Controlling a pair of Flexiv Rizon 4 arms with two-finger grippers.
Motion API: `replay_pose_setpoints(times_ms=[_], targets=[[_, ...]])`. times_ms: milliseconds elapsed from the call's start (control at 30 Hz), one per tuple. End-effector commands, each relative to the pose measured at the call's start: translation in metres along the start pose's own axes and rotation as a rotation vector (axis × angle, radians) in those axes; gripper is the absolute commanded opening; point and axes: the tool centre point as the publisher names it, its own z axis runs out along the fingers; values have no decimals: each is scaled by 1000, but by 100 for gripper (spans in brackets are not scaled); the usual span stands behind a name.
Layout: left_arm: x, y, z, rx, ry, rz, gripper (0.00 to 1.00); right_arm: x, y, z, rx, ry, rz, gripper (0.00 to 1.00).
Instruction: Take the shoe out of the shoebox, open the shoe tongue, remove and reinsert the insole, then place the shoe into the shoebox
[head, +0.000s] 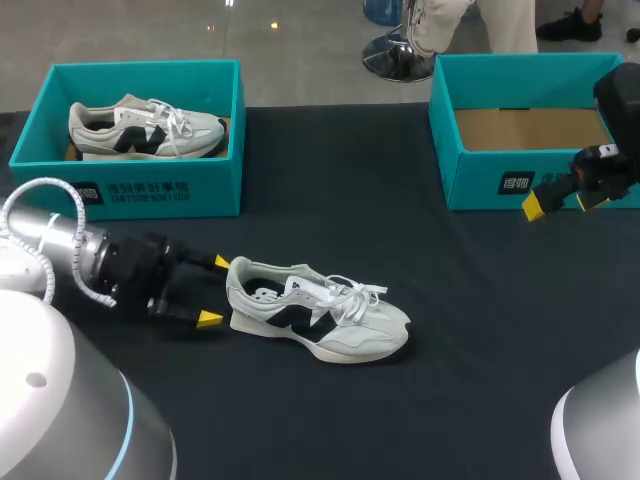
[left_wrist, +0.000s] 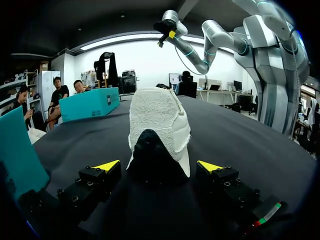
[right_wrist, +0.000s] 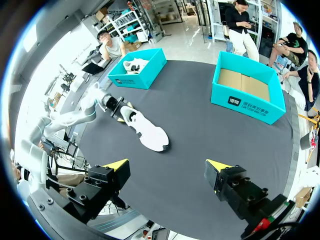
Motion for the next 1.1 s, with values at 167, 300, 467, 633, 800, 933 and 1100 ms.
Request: replay_pose_setpoints(times_ms=[167,300,467,633,800,933,1100], targets=[[-7,0,11,-14,42,7,100,0,4,1,9,0,1,100],[-9,0,17,-19,54,9,100,0,4,1,9,0,1,100],[-8,2,25,-32,78,7,100,0,4,1,9,0,1,100],[-7,4,29,-35,94,12,100,0,4,1,9,0,1,100],[-6,4,31,-32,101,18,91,0,4,1,9,0,1,100],[-6,3,32,-34,102,21,63,0,4,1,9,0,1,100],[-5,2,34,-40,104,16,50,0,4,1,9,0,1,100]])
